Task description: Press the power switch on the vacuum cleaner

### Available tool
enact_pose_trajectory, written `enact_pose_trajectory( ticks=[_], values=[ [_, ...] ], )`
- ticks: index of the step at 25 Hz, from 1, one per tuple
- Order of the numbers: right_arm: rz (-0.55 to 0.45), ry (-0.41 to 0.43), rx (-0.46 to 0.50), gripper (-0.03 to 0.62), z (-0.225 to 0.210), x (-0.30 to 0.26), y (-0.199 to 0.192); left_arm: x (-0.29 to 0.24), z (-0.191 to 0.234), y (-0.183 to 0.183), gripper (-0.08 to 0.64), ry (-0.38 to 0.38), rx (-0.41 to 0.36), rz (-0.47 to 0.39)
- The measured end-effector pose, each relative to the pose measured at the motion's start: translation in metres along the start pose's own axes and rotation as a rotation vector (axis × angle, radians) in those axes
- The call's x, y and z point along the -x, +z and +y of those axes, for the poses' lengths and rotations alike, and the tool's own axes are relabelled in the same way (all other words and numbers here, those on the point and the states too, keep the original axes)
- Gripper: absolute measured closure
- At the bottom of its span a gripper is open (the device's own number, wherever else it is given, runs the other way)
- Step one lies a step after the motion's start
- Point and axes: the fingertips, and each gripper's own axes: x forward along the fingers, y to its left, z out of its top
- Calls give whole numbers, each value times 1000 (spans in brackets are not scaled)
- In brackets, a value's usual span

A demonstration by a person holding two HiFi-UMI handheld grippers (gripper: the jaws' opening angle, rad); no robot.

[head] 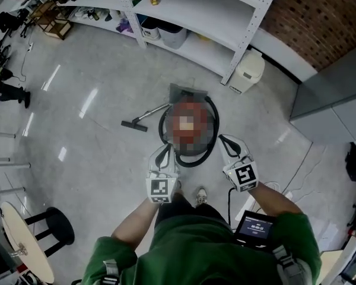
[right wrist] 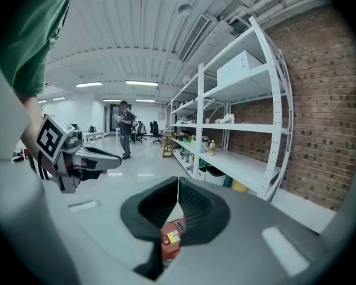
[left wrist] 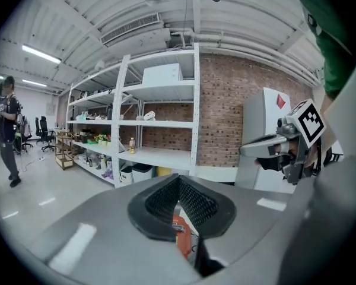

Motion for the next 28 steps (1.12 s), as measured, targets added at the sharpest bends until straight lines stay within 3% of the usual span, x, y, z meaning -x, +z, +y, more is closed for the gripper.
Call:
enact_pose_trajectory(
  ticks=[7,14,23,28],
  values=[
    [-135,-55,-12,588,2,81,30,50,-36,38,554,12,-14,-73],
    [-173,-75,-57,588,2,138,15,95,-77,47,554,11,-27,-110],
    [-211,12,-47,588,33,174,18,153,-104,45,554,65,-11,-122],
    [-224,41,-36,588,56,182,21,175,-108,43,555,55,-18,-121]
  ],
)
